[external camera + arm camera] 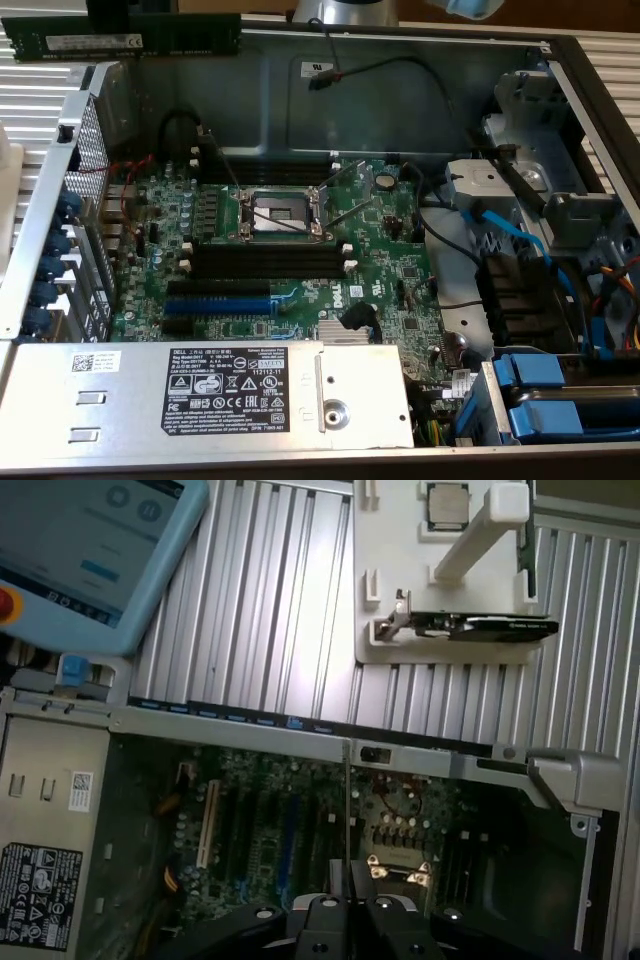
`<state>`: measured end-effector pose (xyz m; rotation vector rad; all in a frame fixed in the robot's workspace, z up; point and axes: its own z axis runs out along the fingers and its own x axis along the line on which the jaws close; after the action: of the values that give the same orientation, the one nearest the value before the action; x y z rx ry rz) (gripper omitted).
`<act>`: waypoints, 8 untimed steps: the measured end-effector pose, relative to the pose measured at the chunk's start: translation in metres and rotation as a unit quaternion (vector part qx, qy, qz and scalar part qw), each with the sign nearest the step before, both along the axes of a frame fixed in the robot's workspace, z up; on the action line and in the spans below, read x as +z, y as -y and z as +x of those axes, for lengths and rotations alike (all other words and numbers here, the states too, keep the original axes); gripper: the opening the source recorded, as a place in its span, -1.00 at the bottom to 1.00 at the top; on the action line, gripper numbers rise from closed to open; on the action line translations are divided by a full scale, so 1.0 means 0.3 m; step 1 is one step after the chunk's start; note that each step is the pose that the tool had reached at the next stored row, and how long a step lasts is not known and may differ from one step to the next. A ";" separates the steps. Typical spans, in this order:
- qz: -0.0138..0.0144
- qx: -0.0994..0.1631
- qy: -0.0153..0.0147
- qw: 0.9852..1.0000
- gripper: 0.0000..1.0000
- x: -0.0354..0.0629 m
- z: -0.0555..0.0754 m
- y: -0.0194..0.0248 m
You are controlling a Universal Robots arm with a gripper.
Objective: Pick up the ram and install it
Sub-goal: 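Pick up the ram and move it above insertion slot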
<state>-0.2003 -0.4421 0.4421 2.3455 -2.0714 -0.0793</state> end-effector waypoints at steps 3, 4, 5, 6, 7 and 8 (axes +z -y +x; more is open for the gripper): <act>0.000 0.000 0.000 1.000 -0.76 0.004 0.025 -0.009; 0.000 0.000 0.000 1.000 -0.76 0.006 0.036 -0.011; 0.000 0.000 0.000 1.000 -0.76 0.009 0.049 -0.011; 0.000 0.000 0.000 1.000 -0.76 0.012 0.064 -0.011; 0.000 0.000 0.000 1.000 -0.76 0.014 0.079 -0.011; 0.000 0.000 0.000 1.000 -0.76 0.016 0.094 -0.011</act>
<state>-0.1719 -0.4387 0.4468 2.3453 -2.0713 -0.0792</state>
